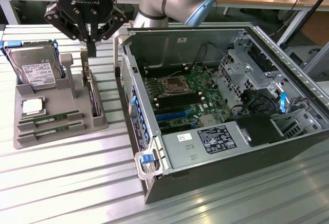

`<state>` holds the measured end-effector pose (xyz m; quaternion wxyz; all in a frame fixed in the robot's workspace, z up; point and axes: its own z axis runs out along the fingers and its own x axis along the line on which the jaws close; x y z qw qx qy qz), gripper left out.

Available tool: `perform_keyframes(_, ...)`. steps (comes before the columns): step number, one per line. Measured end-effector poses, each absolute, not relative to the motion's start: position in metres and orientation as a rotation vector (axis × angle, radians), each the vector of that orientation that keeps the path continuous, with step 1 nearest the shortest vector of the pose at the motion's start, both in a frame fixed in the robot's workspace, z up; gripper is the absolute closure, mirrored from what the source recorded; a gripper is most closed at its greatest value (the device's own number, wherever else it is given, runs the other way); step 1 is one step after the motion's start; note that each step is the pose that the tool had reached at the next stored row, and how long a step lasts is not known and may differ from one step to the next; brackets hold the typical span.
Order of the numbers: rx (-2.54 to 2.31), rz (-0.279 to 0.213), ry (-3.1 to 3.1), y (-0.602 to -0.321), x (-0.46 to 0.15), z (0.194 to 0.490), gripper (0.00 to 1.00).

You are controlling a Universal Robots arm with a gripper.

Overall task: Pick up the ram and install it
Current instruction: 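Reach for the ram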

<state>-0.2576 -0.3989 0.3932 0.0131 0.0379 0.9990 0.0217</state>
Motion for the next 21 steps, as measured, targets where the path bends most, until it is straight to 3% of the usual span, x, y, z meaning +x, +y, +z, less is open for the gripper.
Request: perform_keyframes(21, 0.118, 0.068, 3.112, -0.399, -0.273, 0.393, 0.89)
